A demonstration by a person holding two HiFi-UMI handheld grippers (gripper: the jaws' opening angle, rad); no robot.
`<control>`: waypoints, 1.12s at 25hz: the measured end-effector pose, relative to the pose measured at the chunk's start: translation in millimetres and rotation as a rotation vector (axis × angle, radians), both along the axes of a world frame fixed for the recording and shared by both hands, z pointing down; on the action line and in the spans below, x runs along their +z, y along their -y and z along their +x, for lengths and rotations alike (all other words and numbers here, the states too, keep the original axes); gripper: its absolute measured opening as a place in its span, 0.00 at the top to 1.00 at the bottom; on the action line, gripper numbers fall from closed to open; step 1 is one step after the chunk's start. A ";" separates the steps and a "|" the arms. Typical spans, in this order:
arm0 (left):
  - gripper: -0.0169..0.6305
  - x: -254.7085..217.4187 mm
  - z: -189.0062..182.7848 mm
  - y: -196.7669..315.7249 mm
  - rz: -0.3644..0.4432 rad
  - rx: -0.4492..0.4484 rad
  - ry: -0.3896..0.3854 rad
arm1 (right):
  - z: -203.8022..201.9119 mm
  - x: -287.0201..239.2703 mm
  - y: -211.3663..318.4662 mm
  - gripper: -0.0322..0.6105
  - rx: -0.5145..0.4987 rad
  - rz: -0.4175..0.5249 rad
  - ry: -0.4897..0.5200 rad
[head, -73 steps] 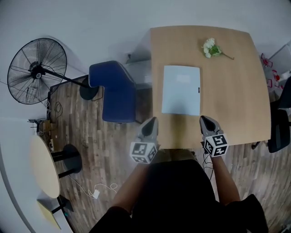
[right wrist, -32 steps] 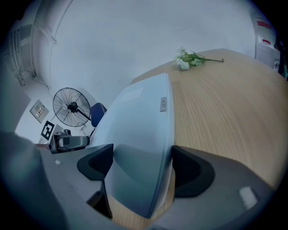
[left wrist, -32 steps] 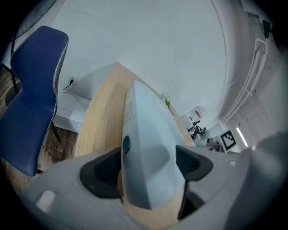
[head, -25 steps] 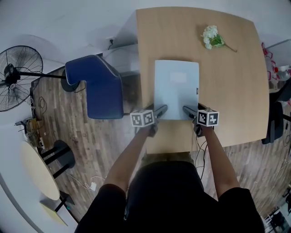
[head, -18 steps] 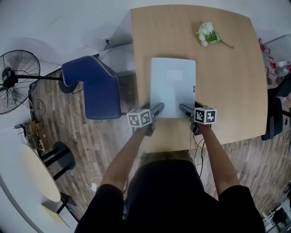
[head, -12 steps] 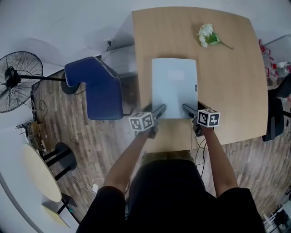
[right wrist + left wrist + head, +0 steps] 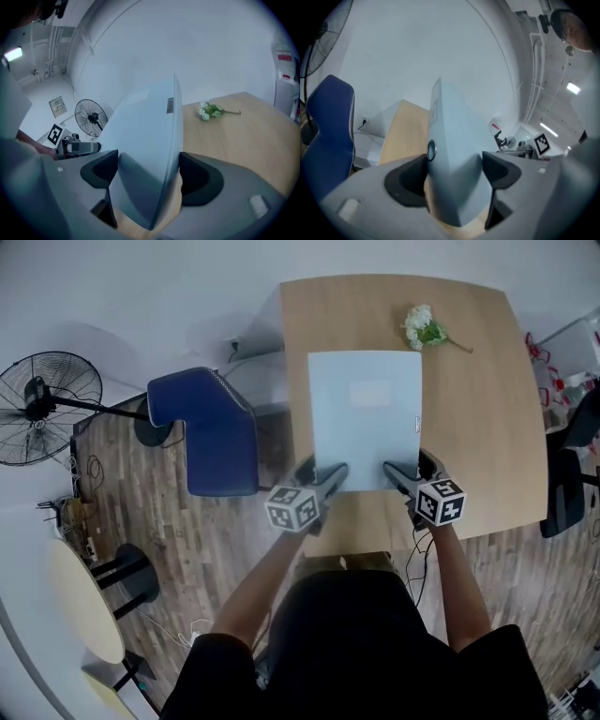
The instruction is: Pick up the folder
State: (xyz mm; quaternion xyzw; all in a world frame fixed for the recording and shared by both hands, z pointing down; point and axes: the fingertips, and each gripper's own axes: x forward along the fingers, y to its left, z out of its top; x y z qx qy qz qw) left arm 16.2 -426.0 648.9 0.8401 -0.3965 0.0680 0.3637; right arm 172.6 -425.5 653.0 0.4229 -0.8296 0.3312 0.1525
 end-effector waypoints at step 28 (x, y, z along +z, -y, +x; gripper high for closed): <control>0.40 -243.8 -62.0 -109.4 0.514 -0.080 0.102 | -63.3 -244.5 -96.7 0.34 -0.070 0.514 -0.011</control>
